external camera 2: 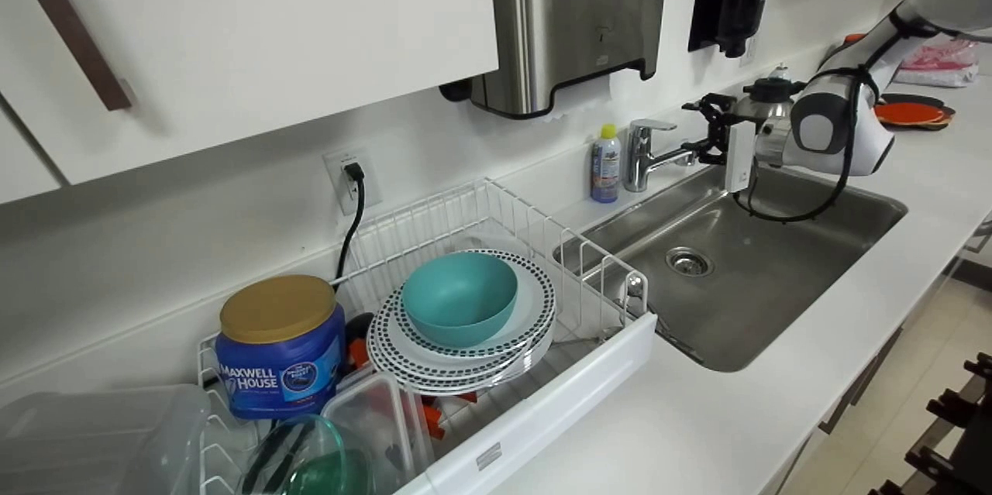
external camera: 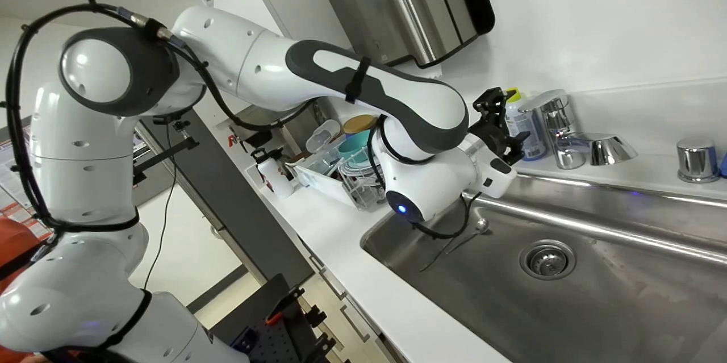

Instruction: Open and close the faucet and then put the spoon in the sink on the dish rack

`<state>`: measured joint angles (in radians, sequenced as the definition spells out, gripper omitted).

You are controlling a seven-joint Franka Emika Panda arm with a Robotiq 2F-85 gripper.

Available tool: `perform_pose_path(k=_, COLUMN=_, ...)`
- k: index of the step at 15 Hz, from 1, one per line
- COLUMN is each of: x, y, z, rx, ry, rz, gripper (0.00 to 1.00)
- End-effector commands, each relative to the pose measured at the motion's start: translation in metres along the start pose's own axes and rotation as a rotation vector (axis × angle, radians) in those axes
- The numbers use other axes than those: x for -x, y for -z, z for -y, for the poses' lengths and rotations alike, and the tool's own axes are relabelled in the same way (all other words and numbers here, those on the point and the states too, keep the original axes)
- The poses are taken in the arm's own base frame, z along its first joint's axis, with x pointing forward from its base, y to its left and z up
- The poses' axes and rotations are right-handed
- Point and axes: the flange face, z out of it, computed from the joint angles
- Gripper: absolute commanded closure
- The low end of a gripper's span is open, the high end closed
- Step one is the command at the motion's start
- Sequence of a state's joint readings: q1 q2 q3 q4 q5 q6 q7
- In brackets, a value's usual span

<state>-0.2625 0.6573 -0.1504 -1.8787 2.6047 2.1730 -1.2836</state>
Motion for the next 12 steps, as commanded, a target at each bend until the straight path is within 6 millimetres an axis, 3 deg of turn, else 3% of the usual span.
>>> perform_pose_path(k=1, x=0.003, y=-0.008, z=0.01, rx=0.028, ry=0.066, rz=-0.008, gripper=0.0)
perform_pose_path(k=6, x=0.023, y=-0.018, z=0.014, rx=0.073, ry=0.097, rz=0.016, gripper=0.0)
perform_pose_path(k=12, x=0.021, y=-0.029, z=0.026, rx=0.092, ry=0.112, rz=0.003, gripper=0.0)
